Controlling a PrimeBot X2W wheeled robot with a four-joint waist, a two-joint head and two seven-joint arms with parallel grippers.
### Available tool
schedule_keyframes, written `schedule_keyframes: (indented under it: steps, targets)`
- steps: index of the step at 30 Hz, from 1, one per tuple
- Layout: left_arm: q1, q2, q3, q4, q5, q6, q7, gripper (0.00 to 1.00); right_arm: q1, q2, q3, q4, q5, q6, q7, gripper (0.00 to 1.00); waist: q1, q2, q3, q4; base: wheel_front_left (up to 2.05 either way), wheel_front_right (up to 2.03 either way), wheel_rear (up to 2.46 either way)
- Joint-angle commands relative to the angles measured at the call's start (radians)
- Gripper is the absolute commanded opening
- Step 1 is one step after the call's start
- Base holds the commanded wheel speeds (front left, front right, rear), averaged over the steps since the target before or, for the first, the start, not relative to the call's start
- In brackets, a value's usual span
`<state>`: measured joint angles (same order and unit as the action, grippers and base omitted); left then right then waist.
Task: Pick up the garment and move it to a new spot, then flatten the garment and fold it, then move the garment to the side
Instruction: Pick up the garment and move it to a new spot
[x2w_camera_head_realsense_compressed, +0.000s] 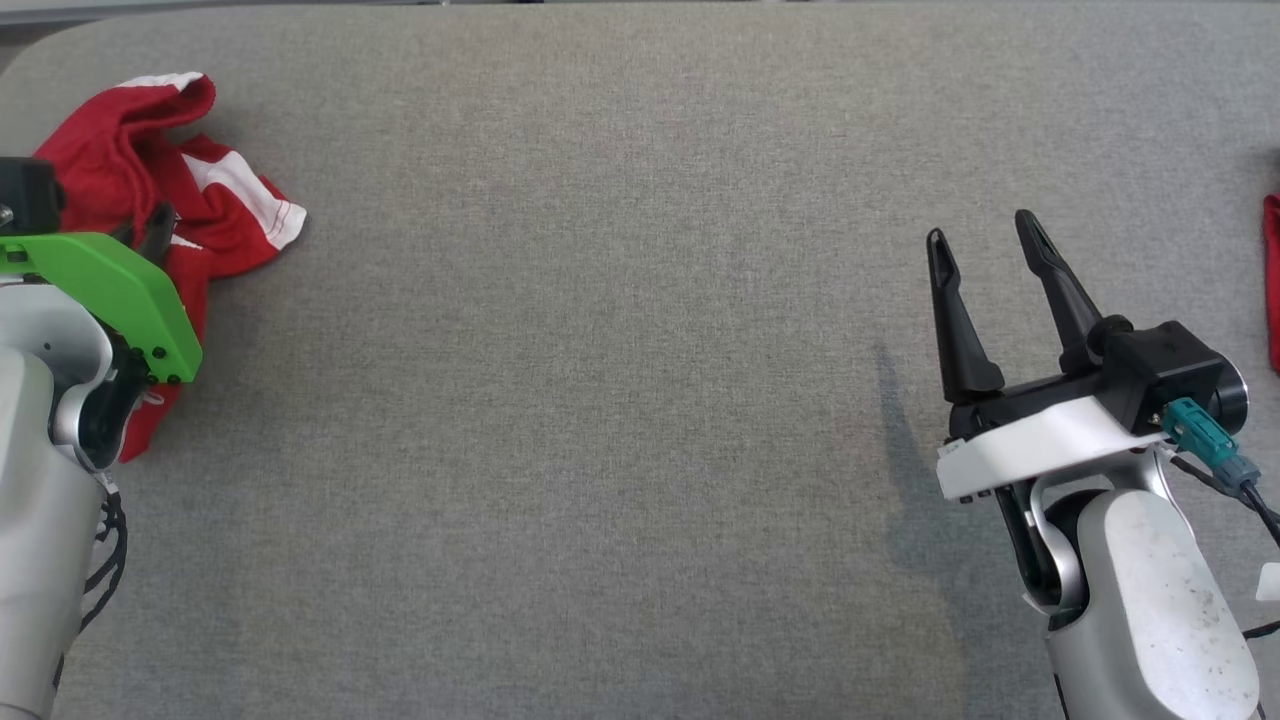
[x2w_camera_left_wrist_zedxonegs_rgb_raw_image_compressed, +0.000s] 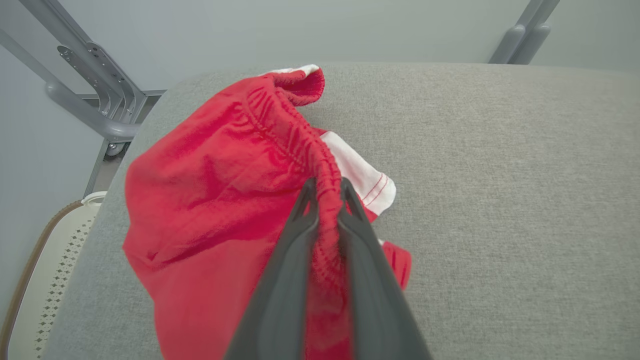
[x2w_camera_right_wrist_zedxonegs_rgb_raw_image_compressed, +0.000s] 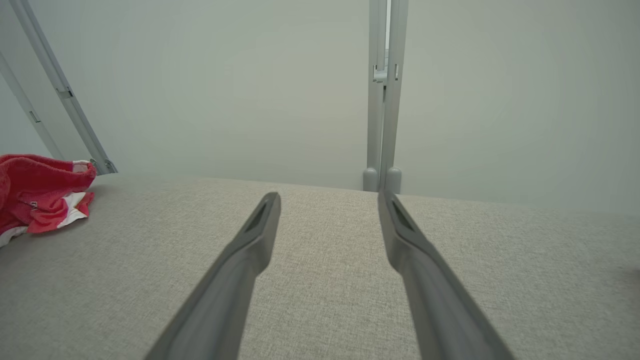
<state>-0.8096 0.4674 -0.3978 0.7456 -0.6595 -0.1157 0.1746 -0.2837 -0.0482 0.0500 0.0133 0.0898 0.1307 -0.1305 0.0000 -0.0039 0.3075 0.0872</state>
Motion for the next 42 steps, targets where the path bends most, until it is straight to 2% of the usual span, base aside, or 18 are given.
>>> schedule_keyframes:
  steps: [1,6,13,21,22,28,32,42]
  targets:
    - [0.016,0.008,0.000,-0.019,-0.005,0.001,-0.005,0.00,0.017,-0.003,-0.001,0.006,0.008,0.000,-0.006,1.00,0.0000,0.0039,-0.027,-0.002,0.00,0.00,0.00]
    - [0.045,-0.009,-0.013,-0.112,-0.010,0.007,0.001,0.00,0.038,-0.003,-0.013,0.027,0.018,0.000,-0.020,1.00,0.0000,0.0039,-0.079,-0.011,0.00,0.00,0.00]
    - [0.082,-0.068,-0.038,-0.240,-0.027,0.018,0.007,0.00,0.077,-0.003,-0.024,0.046,0.032,0.000,-0.027,1.00,0.0000,0.0039,-0.159,-0.038,0.00,0.00,0.00]
    - [0.136,-0.204,-0.112,-0.331,-0.040,0.029,-0.002,0.00,0.125,-0.003,-0.047,0.040,0.037,0.000,-0.021,1.00,0.0000,0.0039,-0.223,-0.077,0.00,0.00,0.00]
    - [0.136,-0.204,-0.112,-0.331,-0.040,0.029,-0.002,0.00,0.125,-0.003,-0.047,0.040,0.037,0.000,-0.021,1.00,0.0000,0.0039,-0.223,-0.077,0.00,0.00,0.00]
    - [0.172,-0.323,-0.190,-0.371,-0.040,0.024,-0.022,0.00,0.147,-0.003,-0.054,0.021,0.029,0.000,-0.007,1.00,0.0000,0.0039,-0.236,-0.121,0.00,0.00,0.00]
    - [0.197,-0.377,-0.259,-0.382,-0.047,0.014,-0.015,0.00,0.160,-0.003,-0.046,0.009,0.031,0.000,0.004,1.00,0.0000,0.0039,-0.234,-0.158,0.00,0.00,0.00]
    - [0.184,-0.415,-0.390,-0.274,-0.082,0.024,-0.070,0.00,0.132,-0.003,-0.026,0.015,0.042,0.000,0.002,1.00,0.0000,0.0039,-0.188,-0.270,0.00,0.00,0.00]
